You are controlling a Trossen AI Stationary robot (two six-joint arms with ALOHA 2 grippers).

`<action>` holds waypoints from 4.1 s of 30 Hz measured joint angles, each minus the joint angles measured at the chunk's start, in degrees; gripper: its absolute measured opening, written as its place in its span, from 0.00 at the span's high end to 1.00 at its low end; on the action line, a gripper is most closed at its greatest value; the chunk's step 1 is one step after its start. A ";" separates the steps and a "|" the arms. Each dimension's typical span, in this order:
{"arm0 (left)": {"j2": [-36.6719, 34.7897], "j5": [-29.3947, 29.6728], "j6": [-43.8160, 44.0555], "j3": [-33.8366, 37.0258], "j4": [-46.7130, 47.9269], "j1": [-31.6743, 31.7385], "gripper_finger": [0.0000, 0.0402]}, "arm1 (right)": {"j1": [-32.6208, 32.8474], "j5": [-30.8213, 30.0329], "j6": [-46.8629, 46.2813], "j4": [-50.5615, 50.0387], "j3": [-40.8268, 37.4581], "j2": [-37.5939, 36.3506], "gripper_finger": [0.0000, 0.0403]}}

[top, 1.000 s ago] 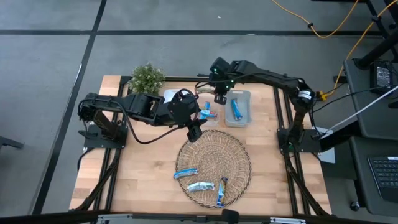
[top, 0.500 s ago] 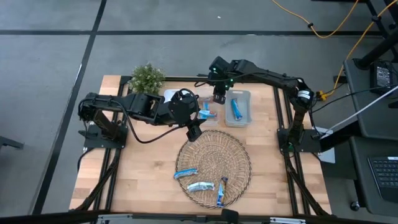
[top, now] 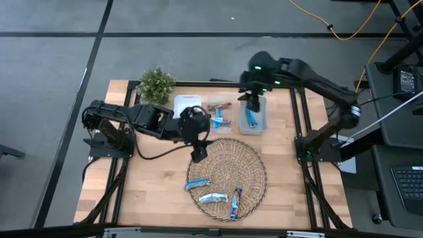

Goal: Pick and place Granola Bars by type
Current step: Put the red granola bar into the transparent bin

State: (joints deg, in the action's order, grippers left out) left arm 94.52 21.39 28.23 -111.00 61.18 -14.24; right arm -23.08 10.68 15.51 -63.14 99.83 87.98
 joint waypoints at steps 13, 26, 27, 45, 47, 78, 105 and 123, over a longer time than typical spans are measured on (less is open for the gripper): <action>0.00 -6.23 4.70 0.00 9.12 -4.94 0.45 | 24.03 -20.29 -9.17 -1.27 0.00 -19.83 0.64; 0.67 -10.12 9.79 0.00 11.12 -5.55 0.45 | 37.32 -31.17 -12.38 9.26 -19.82 -26.93 0.64; 1.34 -9.75 10.01 0.00 11.63 -5.64 0.45 | 37.95 -31.13 -12.27 12.12 -22.75 -27.70 0.64; 23.56 -16.86 6.54 0.02 18.72 -7.47 0.45 | 40.11 -29.02 -9.16 33.31 -43.89 -39.70 0.64; 24.02 -17.08 6.62 0.02 17.49 -7.66 0.45 | 40.10 -29.03 -8.94 33.24 -43.89 -40.30 0.64; 37.14 -19.76 4.82 0.00 9.26 -9.18 0.34 | 40.09 -25.57 -9.18 31.40 -43.88 -41.26 0.64; 38.67 -21.75 9.01 0.01 18.58 -8.37 0.96 | 40.08 -23.47 -8.84 31.07 -43.87 -41.26 0.64; 5.73 15.74 30.14 -4.49 20.03 -6.92 0.95 | 40.10 -23.52 -7.52 30.87 -43.87 -41.26 0.64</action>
State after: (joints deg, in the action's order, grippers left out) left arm 100.25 37.13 58.37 -115.49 81.21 -21.16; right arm 17.02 -12.84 7.99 -32.27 55.96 46.72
